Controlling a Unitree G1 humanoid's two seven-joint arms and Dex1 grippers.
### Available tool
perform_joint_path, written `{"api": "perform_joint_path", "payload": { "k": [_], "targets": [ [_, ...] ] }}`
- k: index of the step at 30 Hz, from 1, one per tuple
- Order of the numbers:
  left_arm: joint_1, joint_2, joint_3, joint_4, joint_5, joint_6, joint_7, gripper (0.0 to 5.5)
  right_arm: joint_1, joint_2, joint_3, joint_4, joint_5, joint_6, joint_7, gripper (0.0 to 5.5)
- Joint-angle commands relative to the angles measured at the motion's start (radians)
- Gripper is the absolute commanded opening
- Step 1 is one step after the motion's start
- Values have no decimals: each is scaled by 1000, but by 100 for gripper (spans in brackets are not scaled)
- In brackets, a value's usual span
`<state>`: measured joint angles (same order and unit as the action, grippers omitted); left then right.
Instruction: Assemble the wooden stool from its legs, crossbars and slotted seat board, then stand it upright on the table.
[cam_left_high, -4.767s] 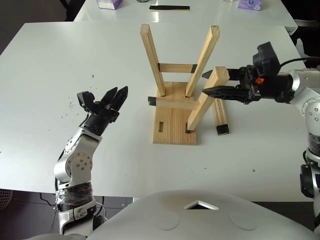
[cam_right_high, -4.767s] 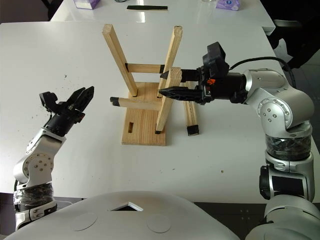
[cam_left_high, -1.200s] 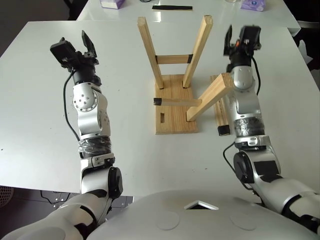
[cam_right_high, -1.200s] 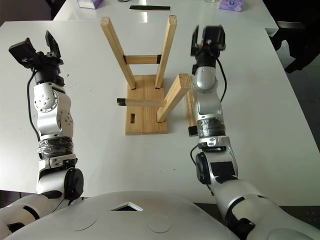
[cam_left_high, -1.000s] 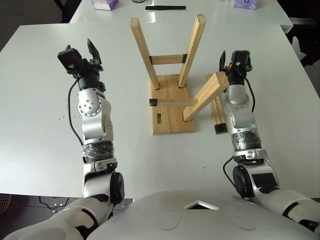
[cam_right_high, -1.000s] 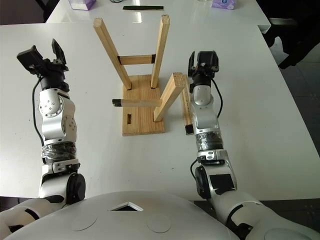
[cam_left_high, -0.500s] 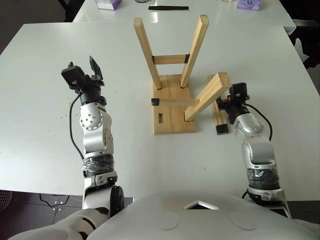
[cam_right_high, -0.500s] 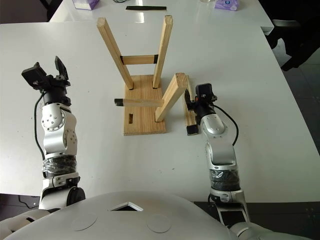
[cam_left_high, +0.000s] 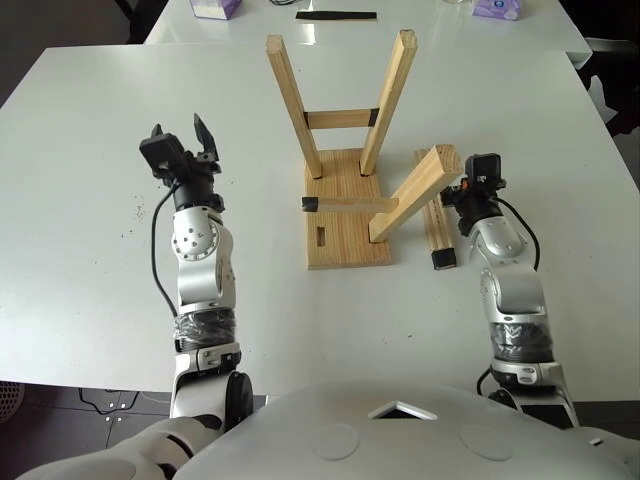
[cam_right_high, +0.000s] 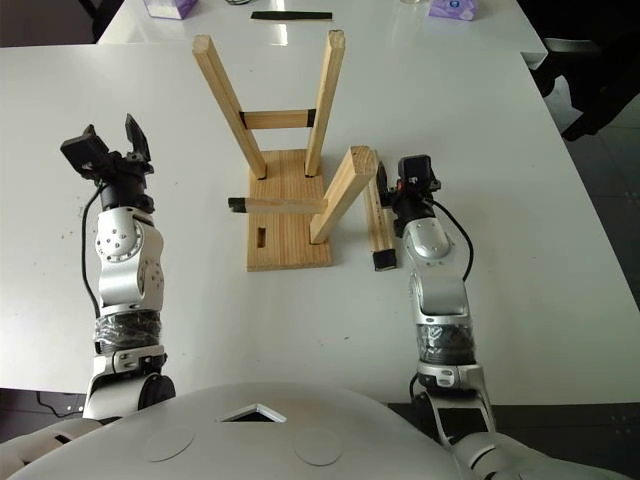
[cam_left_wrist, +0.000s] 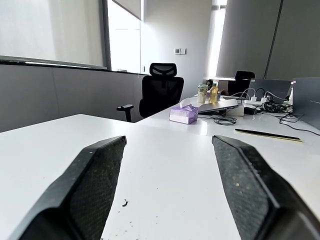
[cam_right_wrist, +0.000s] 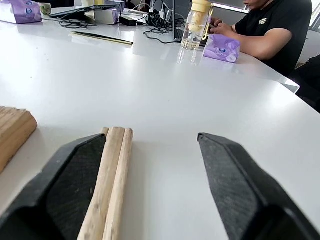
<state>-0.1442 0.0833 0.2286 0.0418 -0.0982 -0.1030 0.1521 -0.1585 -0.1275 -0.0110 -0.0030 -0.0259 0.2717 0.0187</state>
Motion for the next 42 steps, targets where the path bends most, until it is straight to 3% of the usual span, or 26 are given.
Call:
{"api": "perform_joint_path", "payload": {
  "k": [1, 9, 23, 28, 35, 42],
  "targets": [
    [-47, 9, 2, 29, 7, 0, -3, 320, -164, 12, -37, 144, -14, -99, -64, 340],
    [-82, 2, 16, 91, -12, -7, -9, 320, -279, 24, -42, 341, -29, -223, -105, 340],
    [-147, -2, 26, 138, 2, -18, 25, 320, -374, 58, -49, 449, -22, -308, -149, 340],
    [-118, 18, 81, 63, -9, -7, 60, 320, -401, 58, -37, 457, -33, -324, -161, 340],
    [-26, 73, 200, -115, -66, 128, 82, 320, -420, 216, 29, 337, -57, -215, -258, 340],
    [-45, 76, 178, -35, -40, 108, 70, 320, -370, 102, -46, 288, -48, -163, -203, 340]
  ]
}}
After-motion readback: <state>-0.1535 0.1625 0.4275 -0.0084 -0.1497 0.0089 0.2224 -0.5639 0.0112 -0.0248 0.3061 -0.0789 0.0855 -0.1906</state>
